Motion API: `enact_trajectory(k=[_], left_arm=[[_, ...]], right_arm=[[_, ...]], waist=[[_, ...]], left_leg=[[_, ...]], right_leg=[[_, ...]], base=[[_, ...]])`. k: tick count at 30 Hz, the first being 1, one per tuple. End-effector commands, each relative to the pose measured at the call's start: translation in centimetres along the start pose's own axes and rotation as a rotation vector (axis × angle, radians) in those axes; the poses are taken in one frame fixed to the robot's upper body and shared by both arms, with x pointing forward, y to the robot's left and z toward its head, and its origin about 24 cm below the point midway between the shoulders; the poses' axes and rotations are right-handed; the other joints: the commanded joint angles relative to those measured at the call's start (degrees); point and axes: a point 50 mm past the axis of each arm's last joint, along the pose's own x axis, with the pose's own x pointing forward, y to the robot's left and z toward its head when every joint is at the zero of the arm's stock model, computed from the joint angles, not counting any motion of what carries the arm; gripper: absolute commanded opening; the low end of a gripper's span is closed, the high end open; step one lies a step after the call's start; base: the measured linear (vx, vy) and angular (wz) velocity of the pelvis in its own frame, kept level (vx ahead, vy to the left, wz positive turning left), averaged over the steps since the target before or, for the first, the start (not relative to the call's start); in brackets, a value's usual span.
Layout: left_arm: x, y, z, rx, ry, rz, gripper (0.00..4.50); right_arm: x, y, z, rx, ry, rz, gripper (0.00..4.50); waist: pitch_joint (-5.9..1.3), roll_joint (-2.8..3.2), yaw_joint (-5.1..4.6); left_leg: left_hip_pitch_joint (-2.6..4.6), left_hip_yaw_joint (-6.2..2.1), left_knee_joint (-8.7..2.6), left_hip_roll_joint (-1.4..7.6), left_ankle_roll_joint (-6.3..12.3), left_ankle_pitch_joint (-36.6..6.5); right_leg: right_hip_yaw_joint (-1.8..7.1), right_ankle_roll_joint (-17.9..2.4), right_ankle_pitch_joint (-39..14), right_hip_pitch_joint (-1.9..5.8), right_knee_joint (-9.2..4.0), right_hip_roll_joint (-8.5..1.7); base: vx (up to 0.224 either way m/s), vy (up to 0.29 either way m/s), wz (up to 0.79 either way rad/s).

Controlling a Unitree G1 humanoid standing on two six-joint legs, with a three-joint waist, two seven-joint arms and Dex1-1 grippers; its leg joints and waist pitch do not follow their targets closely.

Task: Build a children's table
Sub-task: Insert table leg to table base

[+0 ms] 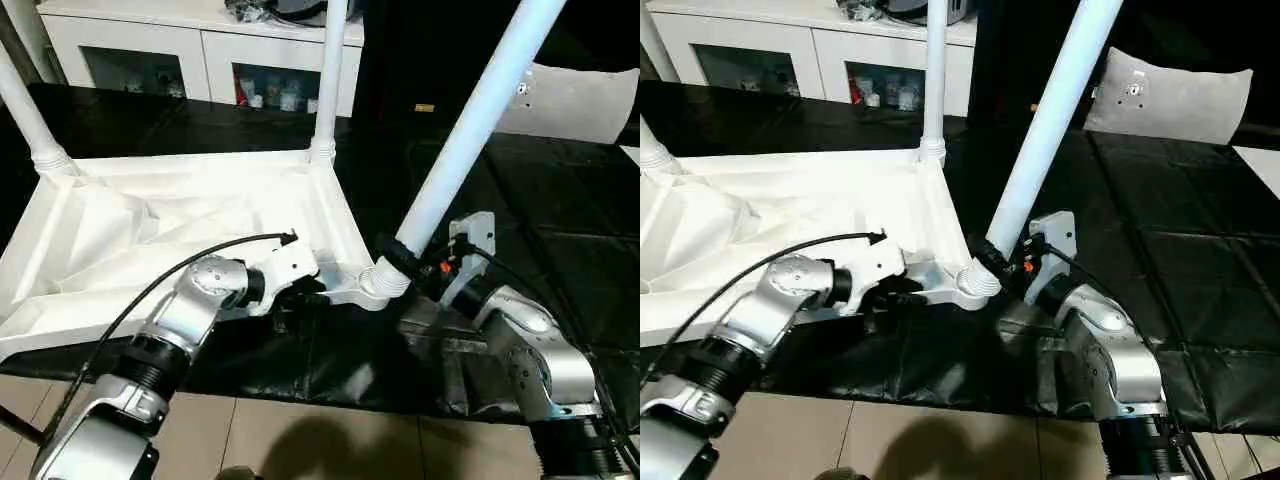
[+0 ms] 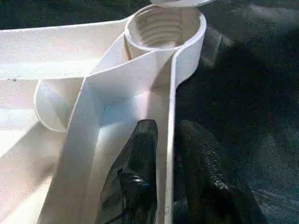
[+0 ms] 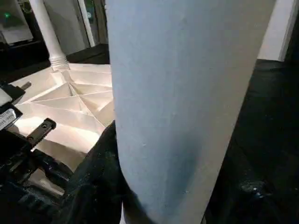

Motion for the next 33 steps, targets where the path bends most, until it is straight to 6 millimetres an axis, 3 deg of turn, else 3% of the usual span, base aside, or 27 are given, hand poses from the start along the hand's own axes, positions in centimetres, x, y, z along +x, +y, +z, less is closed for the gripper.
enact_trajectory(k=[1,2,3,9,12,13,14,18,23,33], left_arm=[[-0.1,-0.2,-1.4,-0.031,0.064,-0.027,0.93],[-0.1,-0.2,-1.5,-0.034,0.070,-0.037,0.93],[-0.1,-0.1,-1.5,-0.036,0.076,-0.050,0.65],[0.0,0.2,-1.4,-0.016,0.077,-0.075,0.18],[0.0,0.2,-1.4,-0.006,0.079,-0.103,0.08],[0.0,0.2,-1.4,-0.002,0.081,-0.108,0.08],[0.0,0.1,-1.4,0.004,0.078,-0.114,0.03],[0.1,0.0,-1.6,0.033,0.088,-0.119,0.00],[0.1,-0.3,-1.3,0.063,0.062,-0.132,0.00],[0.0,-0.5,-0.3,0.087,-0.002,-0.166,0.00]], right_arm=[[-0.1,0.2,0.7,-0.014,-0.011,0.017,1.86],[0.0,0.3,0.7,-0.010,-0.005,0.028,1.86],[0.1,0.5,0.7,-0.006,0.006,0.045,1.86],[0.8,0.5,0.9,-0.028,0.044,0.081,1.86],[1.9,0.1,0.9,-0.066,0.116,0.087,1.86],[2.2,0.0,0.9,-0.074,0.126,0.085,1.86],[2.6,-0.3,0.8,-0.087,0.150,0.088,1.86],[3.1,-0.7,0.2,-0.071,0.219,0.104,1.86],[3.3,-0.9,-0.4,-0.038,0.286,0.142,1.86],[3.3,-1.7,-1.3,0.027,0.297,0.139,1.86]], waist=[[-3.37,0.00,0.17],[-3.30,-0.01,0.18],[-3.34,0.40,0.10],[-3.27,0.25,-0.01],[-3.33,0.50,-0.22],[-3.37,0.44,-0.32],[-3.49,0.81,-0.21],[-3.72,0.67,-0.24],[-3.61,0.38,-0.08],[-3.76,0.81,-0.15]], left_leg=[[0.76,-1.27,-4.38,3.36,0.45,-10.46],[0.73,-1.27,-4.37,3.32,0.49,-10.46],[0.78,-1.26,-4.36,3.31,0.27,-10.94],[0.85,-1.37,-4.48,3.38,-0.48,-12.51],[0.97,-1.36,-4.45,3.31,-0.90,-12.59],[0.80,-1.38,-4.43,3.38,-1.01,-12.10],[0.88,-1.44,-4.37,3.38,-1.10,-11.76],[0.72,-1.27,-4.07,3.31,-0.43,-9.28],[0.86,-1.25,-4.18,3.46,-0.23,-10.15],[0.94,-1.18,-4.07,3.48,-0.44,-9.92]], right_leg=[[3.32,-8.73,-9.79,2.14,-4.76,-5.81],[3.31,-8.82,-9.58,2.13,-4.77,-5.82],[3.34,-8.88,-9.67,2.13,-4.89,-5.82],[3.36,-8.80,-12.59,2.17,-5.09,-5.98],[3.32,-9.19,-12.43,2.06,-5.02,-5.88],[3.37,-9.58,-11.02,2.20,-4.85,-5.95],[3.32,-9.93,-10.03,2.17,-4.67,-5.98],[3.24,-11.85,-2.85,2.58,-4.01,-5.82],[3.19,-12.04,-4.76,2.65,-4.14,-5.96],[3.19,-12.87,-2.97,2.62,-3.96,-5.96]], base=[[0.000,0.000,0.00],[0.000,0.000,0.00],[0.000,0.000,0.00],[0.000,0.000,0.00],[0.000,0.000,0.00],[0.000,0.000,0.00],[0.000,0.000,0.00],[0.000,0.000,0.00],[0.000,0.000,0.00],[0.000,0.000,0.00]])
